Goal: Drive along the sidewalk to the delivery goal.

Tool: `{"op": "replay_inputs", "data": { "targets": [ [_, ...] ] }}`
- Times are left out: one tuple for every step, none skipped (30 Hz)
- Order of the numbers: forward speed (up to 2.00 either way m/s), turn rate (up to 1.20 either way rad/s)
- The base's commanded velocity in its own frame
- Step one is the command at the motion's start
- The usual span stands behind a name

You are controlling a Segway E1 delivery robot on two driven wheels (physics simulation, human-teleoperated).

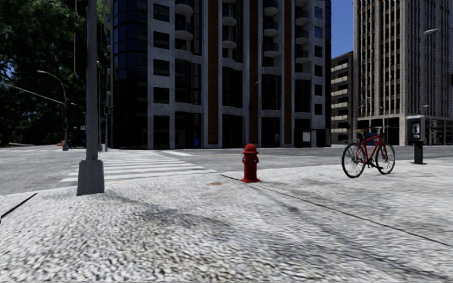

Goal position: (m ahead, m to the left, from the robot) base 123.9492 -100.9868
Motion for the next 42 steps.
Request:
{"op": "replay_inputs", "data": {
  "targets": [
    [2.0, 0.06],
    [2.0, 0.06],
    [2.0, 0.12],
    [2.0, 0.18],
    [2.0, 0.2],
    [2.0, 0.21],
    [2.0, 0.21],
    [2.0, 0.21],
    [2.0, 0.21],
    [2.0, 0.21],
    [2.0, 0.21],
    [2.0, 0.21],
    [2.0, 0.21],
    [2.0, 0.21],
    [2.0, 0.21],
    [2.0, 0.21],
    [2.0, 0.21],
    [2.0, 0.21],
    [2.0, 0.21],
    [2.0, 0.21],
    [2.0, 0.21],
    [2.0, 0.21],
    [2.0, 0.21],
    [2.0, 0.21],
    [2.0, 0.22],
    [2.0, 0.22],
    [2.0, 0.28],
    [2.0, 0.33],
    [2.0, 0.35],
    [2.0, 0.36],
    [2.0, 0.36],
    [2.0, 0.36],
    [2.0, 0.37],
    [2.0, 0.39],
    [2.0, 0.48],
    [2.0, 0.55],
    [2.0, 0.59],
    [2.0, 0.65],
    [2.0, 0.65],
    [2.0, 0.71],
    [2.0, 0.73],
    [2.0, 0.74]
  ]
}}
